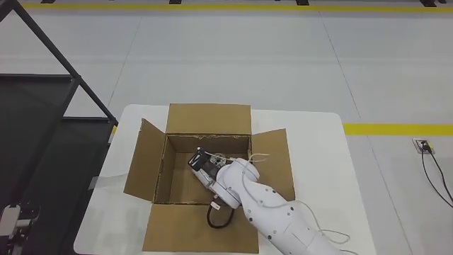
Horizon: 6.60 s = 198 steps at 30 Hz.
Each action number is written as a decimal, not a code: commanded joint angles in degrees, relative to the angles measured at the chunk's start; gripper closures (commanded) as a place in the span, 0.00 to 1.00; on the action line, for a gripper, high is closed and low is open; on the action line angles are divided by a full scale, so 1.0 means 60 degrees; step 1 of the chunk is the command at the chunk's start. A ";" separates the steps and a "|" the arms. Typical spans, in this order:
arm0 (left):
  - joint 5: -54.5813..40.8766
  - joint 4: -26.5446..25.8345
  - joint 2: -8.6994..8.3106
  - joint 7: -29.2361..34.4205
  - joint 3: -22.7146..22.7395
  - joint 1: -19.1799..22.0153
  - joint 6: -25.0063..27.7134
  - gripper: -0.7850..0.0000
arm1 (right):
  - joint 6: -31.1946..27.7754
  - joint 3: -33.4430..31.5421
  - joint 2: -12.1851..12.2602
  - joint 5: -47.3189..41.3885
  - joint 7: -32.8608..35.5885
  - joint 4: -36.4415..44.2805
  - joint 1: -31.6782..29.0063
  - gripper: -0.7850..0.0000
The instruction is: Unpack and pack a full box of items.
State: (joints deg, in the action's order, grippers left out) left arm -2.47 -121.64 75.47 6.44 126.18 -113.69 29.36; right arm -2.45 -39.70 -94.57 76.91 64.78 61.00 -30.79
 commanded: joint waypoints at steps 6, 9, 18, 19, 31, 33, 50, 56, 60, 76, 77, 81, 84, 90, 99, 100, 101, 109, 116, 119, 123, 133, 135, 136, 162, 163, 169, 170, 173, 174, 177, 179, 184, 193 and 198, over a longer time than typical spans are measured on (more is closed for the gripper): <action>0.0000 0.0000 0.0000 0.0000 0.0000 0.0000 0.0000 0.00 | 0.0230 0.0174 -0.0305 -0.0229 -0.0130 -0.0838 0.0315 0.57; 0.0000 0.0000 0.0000 0.0000 0.0000 0.0000 0.0000 0.00 | 0.0314 0.0192 -0.0397 -0.0261 -0.0189 -0.1052 0.0384 0.54; 0.0000 0.0000 0.0000 0.0000 0.0000 0.0000 0.0000 0.00 | 0.0719 -0.0063 -0.0394 0.0158 -0.0243 -0.0190 0.0087 0.48; 0.0000 0.0000 0.0000 0.0000 0.0000 0.0000 0.0000 0.00 | 0.0738 -0.0146 -0.0351 0.0260 -0.0186 0.0088 -0.0032 0.47; 0.0000 0.0000 0.0000 0.0000 0.0000 0.0000 0.0000 0.00 | 0.0241 -0.1899 0.0473 0.1966 -0.0384 0.5804 -0.2840 0.00; 0.0000 0.0000 0.0000 0.0000 0.0000 0.0000 0.0000 0.00 | 0.0108 -0.2228 0.0574 0.2101 -0.0906 0.6607 -0.3326 0.00; 0.0162 -0.0031 -0.0019 0.0252 -0.0068 0.0077 -0.0178 0.00 | -0.0074 -0.2545 0.0675 0.2282 -0.1839 0.7276 -0.3890 0.00; 0.1631 -0.0396 -0.0110 0.1009 -0.0475 0.0645 -0.1038 0.00 | -0.0400 -0.3277 0.0749 0.1552 -0.2840 0.8171 -0.4276 0.00; 0.3311 -0.0359 -0.0182 0.1388 -0.1227 0.1288 -0.1324 0.00 | -0.0814 -0.4283 0.0883 0.0648 -0.3336 0.9076 -0.4991 0.00; 0.6876 0.0313 -0.0222 0.1096 -0.4158 0.2766 -0.1662 0.00 | -0.1023 -0.8861 0.1397 -0.3183 -0.2138 0.8586 -0.5905 0.00; 0.6987 0.0334 -0.0224 0.1146 -0.4280 0.2814 -0.1700 0.00 | -0.0928 -0.8980 0.1433 -0.3172 -0.1812 0.8398 -0.5770 0.00; 0.7253 0.0456 -0.0233 0.1340 -0.4750 0.3066 -0.1827 0.00 | -0.0627 -0.9177 0.1542 -0.3334 -0.0856 0.7423 -0.5241 0.00; 0.7403 0.0506 -0.0245 0.1532 -0.5045 0.3195 -0.1865 0.00 | -0.0882 -0.9132 0.1618 -0.3748 -0.0209 0.6722 -0.4837 0.00; 0.7891 0.0561 -0.0261 0.1702 -0.5614 0.3361 -0.1973 0.00 | -0.2097 -0.8946 0.1747 -0.5293 0.0333 0.6012 -0.4430 0.00; 0.8402 0.0936 -0.0272 0.1821 -0.6246 0.3645 -0.2372 0.00 | -0.3399 -0.8567 0.1944 -0.7988 0.1237 0.5656 -0.4063 0.00; 0.8429 0.1006 -0.0272 0.1813 -0.6297 0.3688 -0.2424 0.00 | -0.3496 -0.8518 0.1963 -0.8308 0.1305 0.5622 -0.4028 0.00; 0.8438 0.1074 -0.0273 0.1832 -0.6344 0.3724 -0.2473 0.00 | -0.3553 -0.8473 0.1981 -0.8620 0.1344 0.5570 -0.3983 0.00; 0.8423 0.1341 -0.0287 0.1832 -0.6558 0.3960 -0.2694 0.00 | -0.3736 -0.7823 0.2076 -1.0249 0.1201 0.4687 -0.3419 0.00; 0.8293 0.1435 -0.0303 0.1864 -0.6657 0.4081 -0.2844 0.00 | -0.4018 -0.7282 0.2139 -1.0968 0.0712 0.4005 -0.3099 0.00; 0.8251 0.1472 -0.0313 0.1823 -0.6655 0.4057 -0.2886 0.00 | -0.3979 -0.6950 0.2148 -1.0611 0.0222 0.3727 -0.2959 0.00; 0.8075 0.1521 -0.0331 0.1818 -0.6567 0.4032 -0.2923 0.00 | -0.4095 -0.6475 0.2156 -0.9871 -0.0518 0.3553 -0.2875 0.00; 0.7761 0.1563 -0.0378 0.1679 -0.6304 0.3887 -0.3030 0.00 | -0.4355 -0.5530 0.2186 -0.7216 -0.3030 0.3670 -0.3230 0.00; 0.7582 0.1592 -0.0386 0.1690 -0.6218 0.3870 -0.3064 0.00 | -0.4375 -0.5392 0.2187 -0.7070 -0.3307 0.3542 -0.3236 0.00; 0.7512 0.1593 -0.0393 0.1710 -0.6165 0.3871 -0.3062 0.00 | -0.4334 -0.5324 0.2184 -0.7006 -0.3438 0.3466 -0.3214 0.00; 0.7031 0.1697 -0.0494 0.1689 -0.5953 0.3811 -0.3163 0.00 | -0.3565 -0.4649 0.2216 -0.6547 -0.3939 0.3090 -0.2970 0.00; 0.7056 0.1702 -0.0496 0.1676 -0.5971 0.3817 -0.3184 0.00 | -0.3511 -0.4597 0.2215 -0.6505 -0.3945 0.3079 -0.2935 0.00; 0.7085 0.1728 -0.0509 0.1660 -0.6043 0.3854 -0.3242 0.00 | -0.3228 -0.4336 0.2224 -0.6177 -0.3926 0.3018 -0.2756 0.00; 0.7085 0.1741 -0.0512 0.1656 -0.6050 0.3864 -0.3245 0.00 | -0.3168 -0.4292 0.2227 -0.6106 -0.3898 0.3007 -0.2724 0.00; 0.7085 0.1799 -0.0520 0.1658 -0.6062 0.3899 -0.3272 0.00 | -0.2994 -0.4162 0.2229 -0.5909 -0.3897 0.2991 -0.2653 0.00; 0.7083 0.1811 -0.0523 0.1663 -0.6063 0.3912 -0.3285 0.00 | -0.2966 -0.4127 0.2227 -0.5912 -0.3923 0.2992 -0.2649 0.00; 0.7041 0.1813 -0.0532 0.1659 -0.6049 0.3931 -0.3308 0.00 | -0.3107 -0.4113 0.2232 -0.6203 -0.4042 0.3080 -0.2701 0.00; 0.6987 0.1790 -0.0538 0.1644 -0.6028 0.3926 -0.3315 0.00 | -0.3318 -0.4158 0.2254 -0.6494 -0.4002 0.3174 -0.2761 0.00; 0.6888 0.1749 -0.0551 0.1612 -0.6002 0.3900 -0.3304 0.00 | -0.3842 -0.4180 0.2319 -0.7142 -0.3548 0.3346 -0.2856 0.00; 0.6889 0.1738 -0.0572 0.1569 -0.6053 0.3860 -0.3344 0.00 | -0.3755 -0.3555 0.2300 -0.7149 -0.2997 0.2989 -0.2547 0.00; 0.6890 0.1741 -0.0587 0.1537 -0.6033 0.3827 -0.3338 0.00 | -0.3637 -0.3367 0.2284 -0.7062 -0.3211 0.2820 -0.2417 0.00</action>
State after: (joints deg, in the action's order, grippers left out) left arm 38.86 -111.18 71.96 15.72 89.95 -90.68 9.34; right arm -24.43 -59.96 -80.87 34.43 45.82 77.99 -45.36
